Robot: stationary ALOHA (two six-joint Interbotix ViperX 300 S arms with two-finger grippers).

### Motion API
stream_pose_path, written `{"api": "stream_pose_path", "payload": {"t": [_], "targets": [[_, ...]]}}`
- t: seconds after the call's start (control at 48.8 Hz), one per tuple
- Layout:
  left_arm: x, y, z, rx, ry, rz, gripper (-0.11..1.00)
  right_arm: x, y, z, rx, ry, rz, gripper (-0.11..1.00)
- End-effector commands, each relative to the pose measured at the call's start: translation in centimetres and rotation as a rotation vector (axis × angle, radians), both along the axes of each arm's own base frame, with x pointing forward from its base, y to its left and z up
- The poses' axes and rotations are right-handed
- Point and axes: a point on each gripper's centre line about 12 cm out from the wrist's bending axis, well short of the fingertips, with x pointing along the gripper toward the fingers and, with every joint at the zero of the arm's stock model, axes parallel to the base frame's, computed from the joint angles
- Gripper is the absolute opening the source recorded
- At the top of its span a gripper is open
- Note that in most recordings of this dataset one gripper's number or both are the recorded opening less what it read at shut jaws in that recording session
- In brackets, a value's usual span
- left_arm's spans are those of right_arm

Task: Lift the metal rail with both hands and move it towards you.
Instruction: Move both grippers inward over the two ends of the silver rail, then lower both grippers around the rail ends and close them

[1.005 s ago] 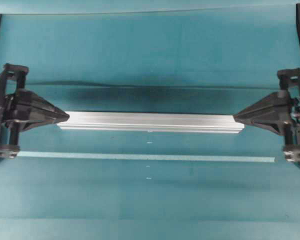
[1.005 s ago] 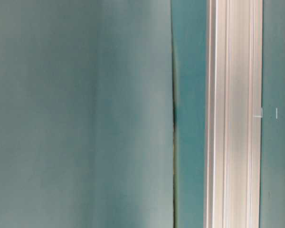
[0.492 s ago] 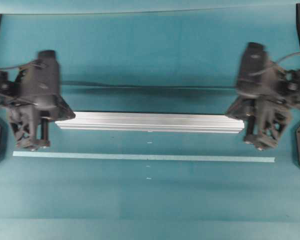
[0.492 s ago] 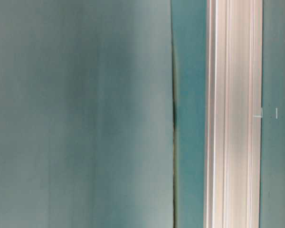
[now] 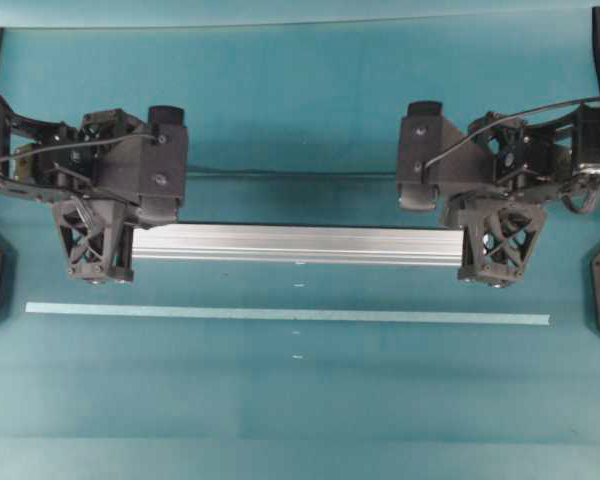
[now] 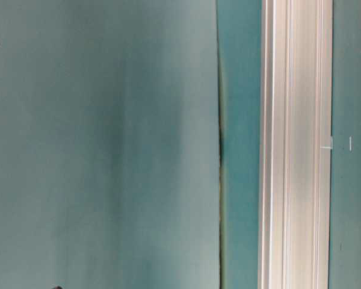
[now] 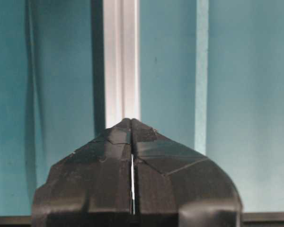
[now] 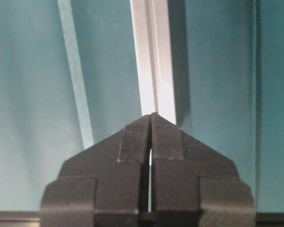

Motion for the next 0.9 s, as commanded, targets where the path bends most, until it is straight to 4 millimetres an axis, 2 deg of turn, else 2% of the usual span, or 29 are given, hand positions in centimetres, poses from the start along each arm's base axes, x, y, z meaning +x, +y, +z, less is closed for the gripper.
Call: {"api": "stream_pose_path", "payload": {"t": [0.0, 0.144, 0.246, 0.328, 0.41, 0.492, 0.554, 0.615, 0.882], "targets": [[0.1, 0.0, 0.9, 0.007, -0.024, -0.003, -0.06, 0.2, -0.1, 0.3, -0.003, -0.01, 0.0, 0.04], [-0.1, 0.0, 0.6, 0.004, -0.017, 0.001, -0.01, 0.2, -0.4, 0.1, -0.004, -0.007, -0.006, 0.14], [-0.1, 0.0, 0.2, -0.002, -0.005, 0.009, 0.1, 0.2, -0.6, 0.2, -0.006, -0.015, -0.01, 0.34], [-0.1, 0.0, -0.1, -0.005, 0.004, 0.015, 0.28, 0.3, -0.8, 0.1, -0.006, -0.021, -0.02, 0.56], [0.0, 0.0, -0.3, -0.011, 0.006, 0.023, 0.53, 0.3, -0.9, -0.3, -0.009, -0.019, -0.02, 0.8], [0.0, 0.0, -0.8, -0.016, 0.019, 0.029, 0.79, 0.2, -1.0, -0.7, -0.029, -0.018, -0.013, 0.97], [0.0, 0.0, -1.1, -0.016, 0.027, 0.029, 0.92, 0.1, -1.0, -1.0, -0.036, -0.018, -0.011, 1.0], [0.0, 0.0, -1.5, -0.017, 0.037, 0.029, 0.99, 0.1, -1.1, -1.1, -0.039, -0.023, -0.013, 1.0], [0.1, 0.7, -3.5, -0.02, 0.042, 0.05, 0.98, 0.2, -1.2, -3.3, -0.039, -0.007, -0.012, 1.0]]}}
